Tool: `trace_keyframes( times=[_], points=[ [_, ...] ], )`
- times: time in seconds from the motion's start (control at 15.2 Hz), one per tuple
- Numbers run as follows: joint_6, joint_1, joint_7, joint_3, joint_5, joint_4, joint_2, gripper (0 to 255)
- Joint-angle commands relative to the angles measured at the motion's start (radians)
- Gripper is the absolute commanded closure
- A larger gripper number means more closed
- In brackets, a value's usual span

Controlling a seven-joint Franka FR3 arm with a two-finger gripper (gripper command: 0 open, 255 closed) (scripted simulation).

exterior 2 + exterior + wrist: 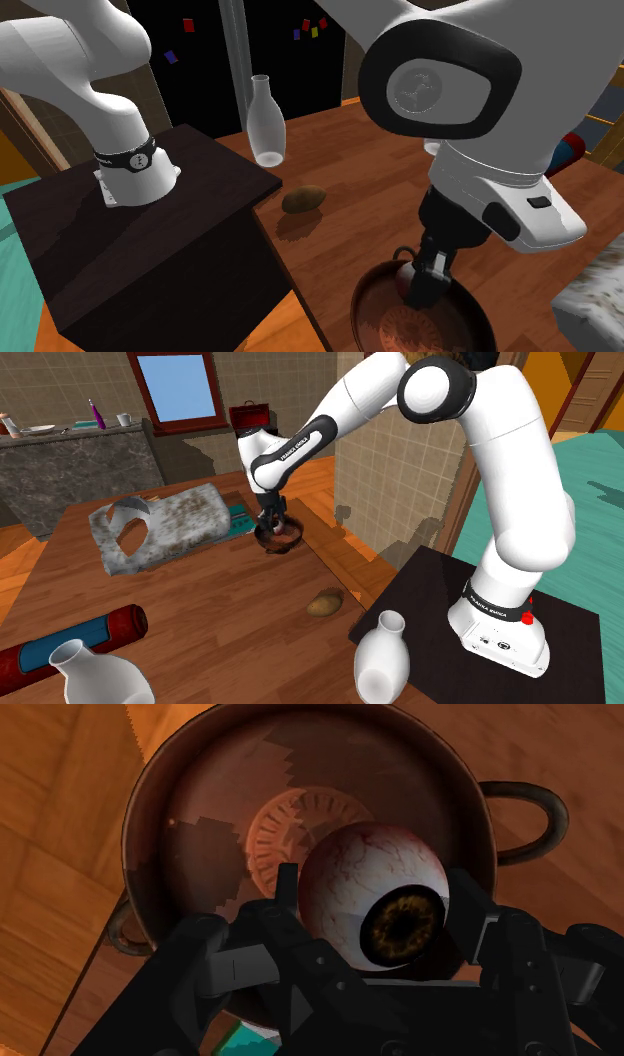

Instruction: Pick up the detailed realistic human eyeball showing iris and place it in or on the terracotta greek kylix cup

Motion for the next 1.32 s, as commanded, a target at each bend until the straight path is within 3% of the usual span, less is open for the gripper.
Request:
trace_keyframes(
  times=[0.0,0.4,0.46,0.79,1.06,1.25],
  points=[
    [0.009,0.001,0.003,-0.001,-0.002,-0.006,0.003,255],
    [0.009,0.001,0.003,-0.001,-0.002,-0.006,0.003,255],
    [0.009,0.001,0.003,-0.001,-0.002,-0.006,0.003,0],
    [0.009,0.001,0.003,-0.001,-0.002,-0.006,0.003,0],
    [-0.089,0.002,-0.012,0.015,0.022,0.037,-0.054,0],
    [-0.089,0.002,-0.012,0.015,0.022,0.037,-0.054,0]
  ],
)
